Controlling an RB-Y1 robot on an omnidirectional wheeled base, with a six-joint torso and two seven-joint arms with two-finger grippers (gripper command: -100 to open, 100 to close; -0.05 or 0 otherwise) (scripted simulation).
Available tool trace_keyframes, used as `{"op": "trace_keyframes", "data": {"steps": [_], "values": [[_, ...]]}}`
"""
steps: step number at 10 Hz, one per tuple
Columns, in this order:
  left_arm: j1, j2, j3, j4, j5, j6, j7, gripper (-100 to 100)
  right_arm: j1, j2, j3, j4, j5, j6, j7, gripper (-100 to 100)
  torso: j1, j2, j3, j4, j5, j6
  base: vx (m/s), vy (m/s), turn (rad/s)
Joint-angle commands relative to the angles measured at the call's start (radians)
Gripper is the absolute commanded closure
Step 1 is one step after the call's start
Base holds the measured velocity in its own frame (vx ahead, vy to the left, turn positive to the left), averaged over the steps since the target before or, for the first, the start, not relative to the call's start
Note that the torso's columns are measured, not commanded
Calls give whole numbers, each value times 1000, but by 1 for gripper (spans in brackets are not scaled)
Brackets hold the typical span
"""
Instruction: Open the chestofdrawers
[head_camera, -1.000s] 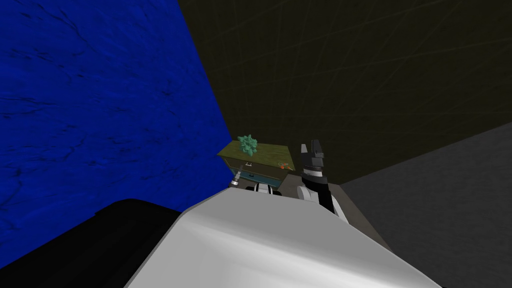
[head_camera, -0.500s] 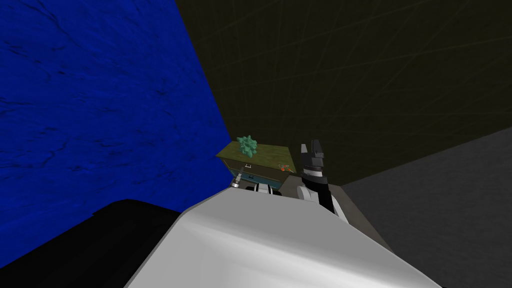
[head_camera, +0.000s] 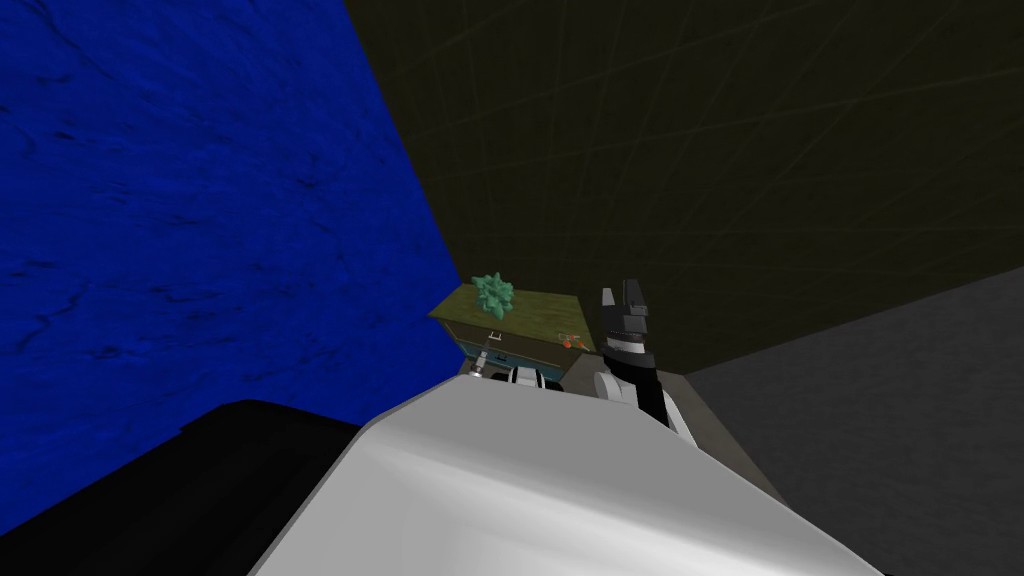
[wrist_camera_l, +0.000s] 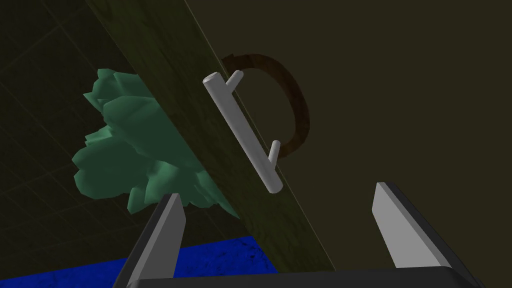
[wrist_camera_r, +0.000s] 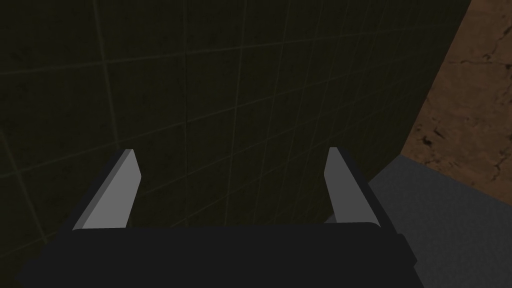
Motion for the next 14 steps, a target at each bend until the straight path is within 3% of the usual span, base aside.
{"op": "trace_keyframes", "data": {"steps": [1,3,4,8,9,10,13,14], "values": [[-8,-45,1,47,0,-19,-5,-100,0,0,0,0,0,0,0,0,1,2,1,0,0,0,4,6,-16],[-13,-93,1,71,0,-29,-8,-100,0,0,0,0,0,0,0,0,0,1,1,0,0,0,2,3,-7],[-11,-77,1,67,-1,-28,-8,-100,0,0,0,0,0,0,0,0,0,0,0,0,0,0,-5,-1,2],[-67,-78,7,32,5,59,2,-100,0,0,0,0,0,0,0,0,0,0,0,0,0,0,-18,-8,9],[-56,-77,6,38,4,42,2,-100,0,0,0,0,0,0,0,0,0,0,0,0,0,0,-8,-4,0],[-36,-79,4,54,2,9,-4,100,0,0,0,0,0,0,0,0,0,0,0,0,0,0,13,6,-16],[-12,-80,1,71,0,-32,-8,100,0,0,0,0,0,0,0,0,0,0,0,0,0,0,21,9,-7],[-9,-78,0,51,-1,-14,-4,100,0,0,0,0,0,0,0,0,0,0,0,0,0,0,6,3,0]]}}
